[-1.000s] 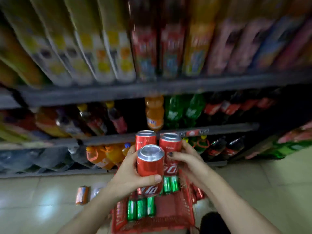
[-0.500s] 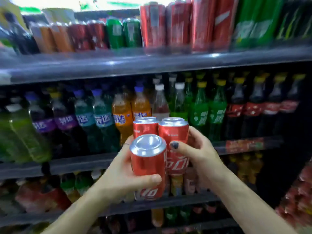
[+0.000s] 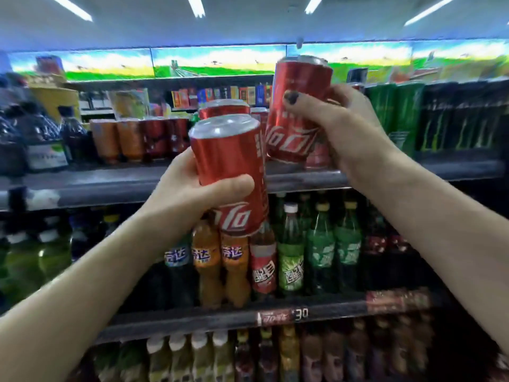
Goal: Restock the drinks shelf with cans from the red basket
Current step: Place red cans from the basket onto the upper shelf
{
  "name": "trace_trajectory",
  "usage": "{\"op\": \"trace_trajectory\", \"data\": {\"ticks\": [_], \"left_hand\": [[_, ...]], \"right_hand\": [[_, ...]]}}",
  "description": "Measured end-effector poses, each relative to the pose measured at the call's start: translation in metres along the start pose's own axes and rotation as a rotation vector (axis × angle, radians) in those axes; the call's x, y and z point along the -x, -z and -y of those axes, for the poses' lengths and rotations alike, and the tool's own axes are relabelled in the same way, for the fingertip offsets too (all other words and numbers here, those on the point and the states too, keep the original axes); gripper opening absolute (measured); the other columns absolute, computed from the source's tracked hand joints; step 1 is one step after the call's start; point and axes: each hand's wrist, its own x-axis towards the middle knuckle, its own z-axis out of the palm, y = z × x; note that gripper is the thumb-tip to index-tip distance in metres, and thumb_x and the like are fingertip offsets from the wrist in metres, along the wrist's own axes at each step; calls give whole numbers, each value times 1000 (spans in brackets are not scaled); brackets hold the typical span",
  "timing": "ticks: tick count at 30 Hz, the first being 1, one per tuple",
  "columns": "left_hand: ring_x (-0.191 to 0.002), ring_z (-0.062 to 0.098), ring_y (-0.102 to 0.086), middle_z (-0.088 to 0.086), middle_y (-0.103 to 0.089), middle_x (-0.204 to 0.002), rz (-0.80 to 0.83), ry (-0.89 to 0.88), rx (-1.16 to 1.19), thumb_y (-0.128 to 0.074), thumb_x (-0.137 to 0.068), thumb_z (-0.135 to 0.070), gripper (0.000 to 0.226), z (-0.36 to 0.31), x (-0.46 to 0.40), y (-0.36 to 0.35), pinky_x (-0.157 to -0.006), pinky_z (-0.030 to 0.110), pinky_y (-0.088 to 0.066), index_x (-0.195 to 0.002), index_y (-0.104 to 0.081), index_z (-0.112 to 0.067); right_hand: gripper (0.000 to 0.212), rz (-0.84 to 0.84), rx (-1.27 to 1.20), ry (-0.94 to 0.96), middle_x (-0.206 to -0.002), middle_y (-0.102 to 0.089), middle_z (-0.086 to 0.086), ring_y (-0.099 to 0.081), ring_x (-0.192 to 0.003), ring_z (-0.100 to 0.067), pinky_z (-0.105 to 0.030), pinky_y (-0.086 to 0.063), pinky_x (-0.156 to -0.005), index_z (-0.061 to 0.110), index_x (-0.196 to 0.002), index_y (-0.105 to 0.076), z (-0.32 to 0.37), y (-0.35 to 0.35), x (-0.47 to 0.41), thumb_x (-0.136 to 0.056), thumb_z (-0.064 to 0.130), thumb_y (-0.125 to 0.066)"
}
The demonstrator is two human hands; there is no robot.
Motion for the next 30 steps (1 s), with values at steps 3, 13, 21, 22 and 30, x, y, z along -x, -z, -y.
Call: {"op": "trace_trajectory", "data": {"ticks": [3,13,21,22,30], "left_hand": [[-87,10,-77,-8,-81,-94,-73,-58,-35,-93,-40,-72,62,-18,-28,5,-78,28,-61,-93,-81,-41],[-95,15,-76,-9,-80,-95,-214,-56,-100,-95,-48,-63,79,-36,-122,28,-100,48,-57,-112,-66,-28],[-93,15,-78,-6,-81,-98,-210,-6,-174,-83,-54,-58,70,-13,-175,46,-87,36,-60,-114,-66,-27],[-93,14,-78,-6,-81,-97,-202,-6,-176,-83,-54,-58,67,-10,-180,48,-86,35,-60,-112,-67,-29],[-91,14,-78,-6,-80,-97,-171,17,-140,-82,-55,-60,62,11,-210,52,-88,37,-58,-108,-69,-31]], "right_hand": [[47,-8,96,47,-99,-78,-3,-77,-90,-18,-45,-61,-89,14,-107,-71,23,1,-38,-68,37,-86],[28,51,413,88,-88,-76,3,-74,-83,-10,-30,-61,-84,20,-87,-70,46,-7,-119,-74,40,-83],[76,59,602,69,-114,-63,-1,-64,-103,-21,-43,-57,-92,21,-128,-53,30,-20,-170,-64,49,-82],[74,65,629,52,-115,-62,-2,-63,-104,-21,-41,-56,-89,19,-128,-51,29,-20,-177,-67,48,-82],[72,92,808,17,-111,-52,-3,-53,-98,-19,-22,-36,-58,8,-132,-41,16,-21,-204,-82,43,-81]]}}
